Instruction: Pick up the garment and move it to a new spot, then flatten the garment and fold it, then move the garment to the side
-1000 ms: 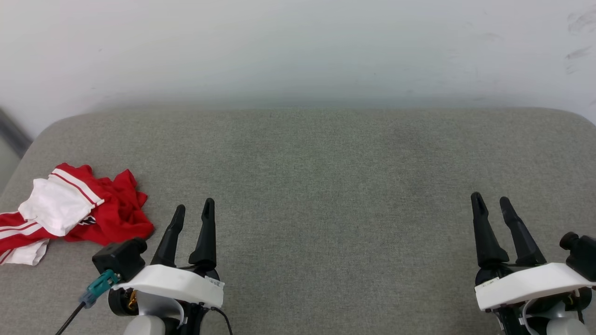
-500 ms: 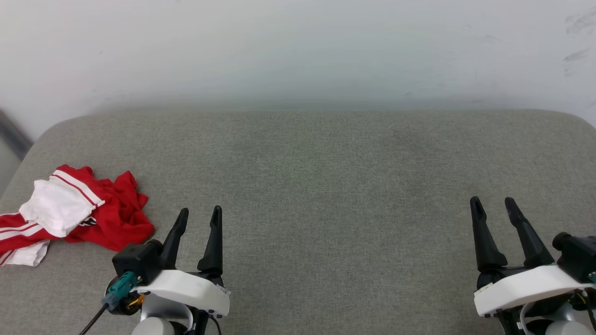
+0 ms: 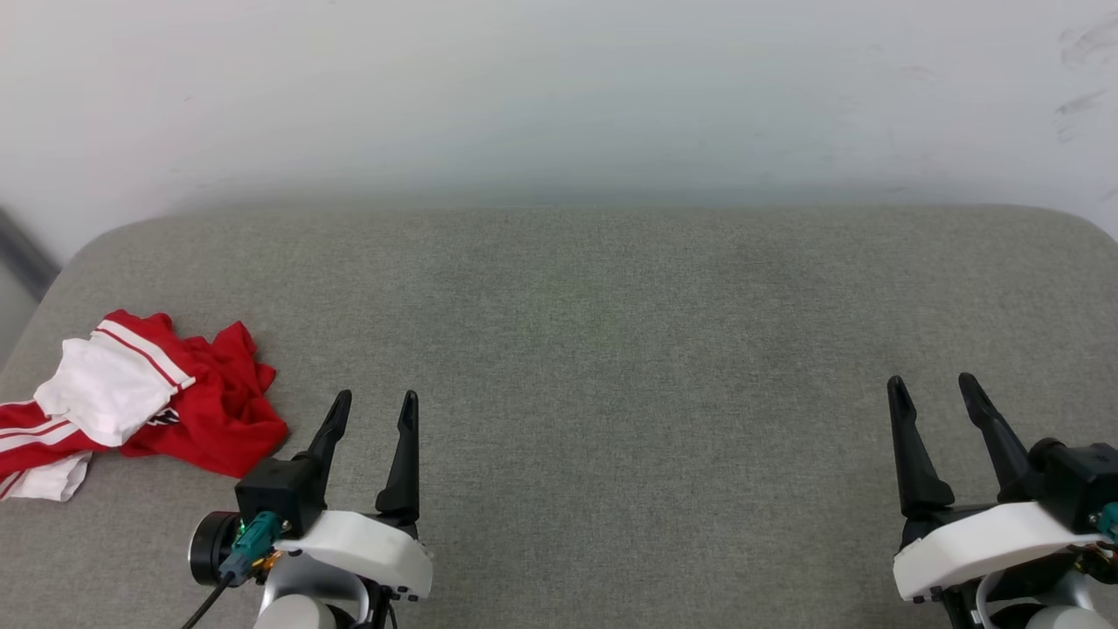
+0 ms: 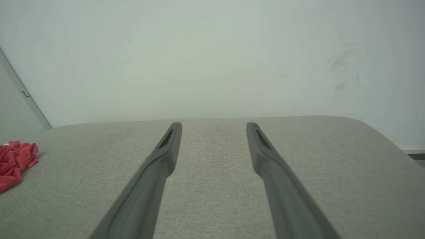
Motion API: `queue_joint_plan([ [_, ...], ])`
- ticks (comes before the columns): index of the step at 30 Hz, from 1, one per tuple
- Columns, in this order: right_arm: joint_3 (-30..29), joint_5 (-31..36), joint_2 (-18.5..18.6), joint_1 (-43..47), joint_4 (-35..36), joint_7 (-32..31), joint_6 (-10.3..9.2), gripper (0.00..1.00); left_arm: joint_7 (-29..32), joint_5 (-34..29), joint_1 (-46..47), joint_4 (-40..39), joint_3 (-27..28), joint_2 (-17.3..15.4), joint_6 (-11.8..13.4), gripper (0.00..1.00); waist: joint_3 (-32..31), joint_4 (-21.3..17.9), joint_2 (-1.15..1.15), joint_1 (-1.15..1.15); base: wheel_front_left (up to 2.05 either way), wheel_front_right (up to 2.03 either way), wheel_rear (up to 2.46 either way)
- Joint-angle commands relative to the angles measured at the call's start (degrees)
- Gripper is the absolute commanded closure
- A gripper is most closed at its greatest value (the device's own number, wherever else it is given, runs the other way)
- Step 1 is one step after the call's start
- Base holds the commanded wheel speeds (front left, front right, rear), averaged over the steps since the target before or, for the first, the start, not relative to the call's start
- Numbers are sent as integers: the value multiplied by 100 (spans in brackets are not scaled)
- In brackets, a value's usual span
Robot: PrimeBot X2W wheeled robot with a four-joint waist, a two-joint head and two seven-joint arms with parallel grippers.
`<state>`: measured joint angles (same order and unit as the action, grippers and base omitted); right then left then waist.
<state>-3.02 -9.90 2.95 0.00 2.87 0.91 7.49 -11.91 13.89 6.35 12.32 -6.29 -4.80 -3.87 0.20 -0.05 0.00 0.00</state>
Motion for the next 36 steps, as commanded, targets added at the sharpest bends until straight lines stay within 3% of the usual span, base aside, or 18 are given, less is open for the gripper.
queue_joint_plan([
  [1,-2,154,-8,-2,66,3,0,0,-56,-137,105,-5,-16,-30,31,0,0,-3,0,0,0,0,0],
  [24,-128,839,-12,125,191,175,-1,0,-317,-895,150,158,-99,2,69,0,-7,55,0,0,0,0,0],
  [33,-71,769,-13,137,263,194,-1,0,-330,-813,240,164,-25,46,109,0,40,501,0,0,0,0,0],
  [36,46,700,-13,104,290,180,-1,0,-329,-759,217,160,100,30,142,0,84,955,0,0,0,0,0],
])
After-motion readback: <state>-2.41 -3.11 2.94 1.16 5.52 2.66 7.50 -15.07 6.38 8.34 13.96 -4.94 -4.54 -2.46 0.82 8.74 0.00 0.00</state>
